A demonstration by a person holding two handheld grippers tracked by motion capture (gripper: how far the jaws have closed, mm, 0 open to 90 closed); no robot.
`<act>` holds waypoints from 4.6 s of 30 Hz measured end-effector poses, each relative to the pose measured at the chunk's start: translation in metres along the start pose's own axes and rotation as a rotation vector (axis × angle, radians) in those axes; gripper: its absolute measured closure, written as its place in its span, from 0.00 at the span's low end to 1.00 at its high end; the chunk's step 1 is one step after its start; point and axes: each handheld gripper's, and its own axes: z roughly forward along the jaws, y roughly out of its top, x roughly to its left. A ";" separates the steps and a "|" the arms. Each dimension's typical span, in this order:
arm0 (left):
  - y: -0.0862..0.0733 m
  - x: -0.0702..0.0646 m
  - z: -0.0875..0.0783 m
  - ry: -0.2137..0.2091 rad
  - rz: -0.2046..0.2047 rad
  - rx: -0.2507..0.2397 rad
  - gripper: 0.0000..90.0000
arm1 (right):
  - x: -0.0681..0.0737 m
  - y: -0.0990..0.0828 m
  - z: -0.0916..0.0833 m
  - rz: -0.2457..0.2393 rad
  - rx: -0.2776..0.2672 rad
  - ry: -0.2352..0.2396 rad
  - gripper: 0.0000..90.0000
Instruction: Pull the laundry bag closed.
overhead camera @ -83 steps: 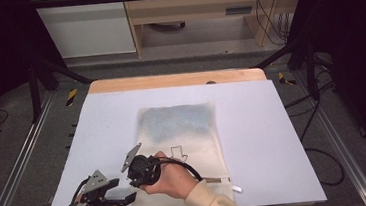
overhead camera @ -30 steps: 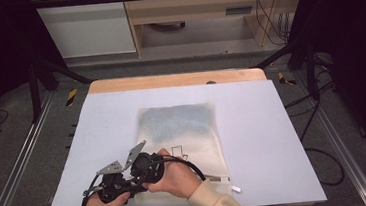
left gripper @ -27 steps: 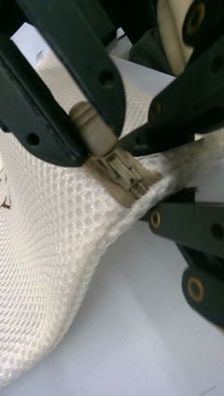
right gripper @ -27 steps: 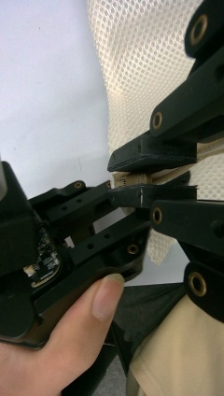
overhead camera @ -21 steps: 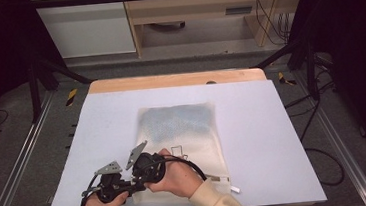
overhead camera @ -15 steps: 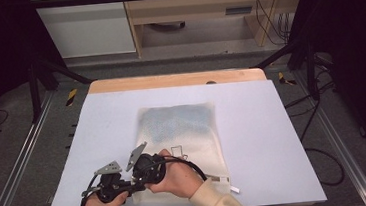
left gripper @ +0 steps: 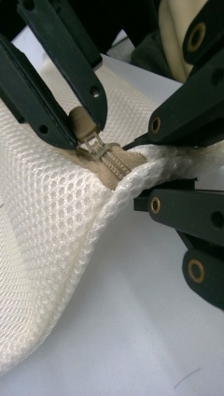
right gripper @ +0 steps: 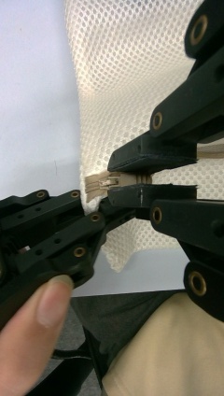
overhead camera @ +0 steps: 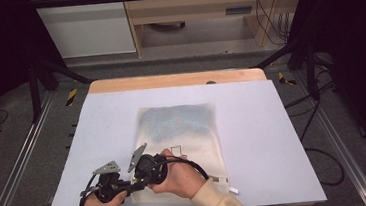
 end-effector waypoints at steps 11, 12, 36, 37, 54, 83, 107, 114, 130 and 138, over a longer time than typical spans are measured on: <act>0.000 -0.004 0.000 -0.009 0.007 0.007 0.95 | -0.005 -0.011 0.003 0.014 0.057 0.001 0.91; 0.000 -0.003 -0.001 -0.004 0.009 0.006 0.95 | -0.006 -0.013 0.003 0.020 0.088 -0.014 0.91; -0.001 -0.005 0.003 -0.013 0.016 0.029 0.95 | -0.016 -0.037 -0.003 0.068 0.093 0.012 0.91; -0.002 -0.006 0.004 -0.014 0.016 0.031 0.95 | -0.016 -0.039 -0.004 0.075 0.091 0.012 0.91; -0.002 -0.010 0.009 -0.023 0.035 0.050 0.95 | -0.019 -0.064 -0.015 0.109 0.056 0.001 0.91; -0.002 -0.014 0.010 -0.032 0.050 0.060 0.95 | -0.018 -0.082 -0.026 0.119 0.029 -0.025 0.91; -0.001 -0.017 0.009 -0.015 0.064 0.045 0.95 | -0.015 -0.085 -0.027 0.117 0.011 -0.042 0.91; -0.001 -0.019 0.008 -0.018 0.070 0.034 0.95 | -0.015 -0.085 -0.031 0.119 0.002 -0.045 0.91; -0.001 -0.019 0.008 -0.011 0.070 0.038 0.95 | -0.014 -0.085 -0.030 0.119 0.009 -0.051 0.91; 0.000 -0.018 0.008 -0.014 0.066 0.031 0.95 | -0.015 -0.087 -0.031 0.116 0.011 -0.049 0.91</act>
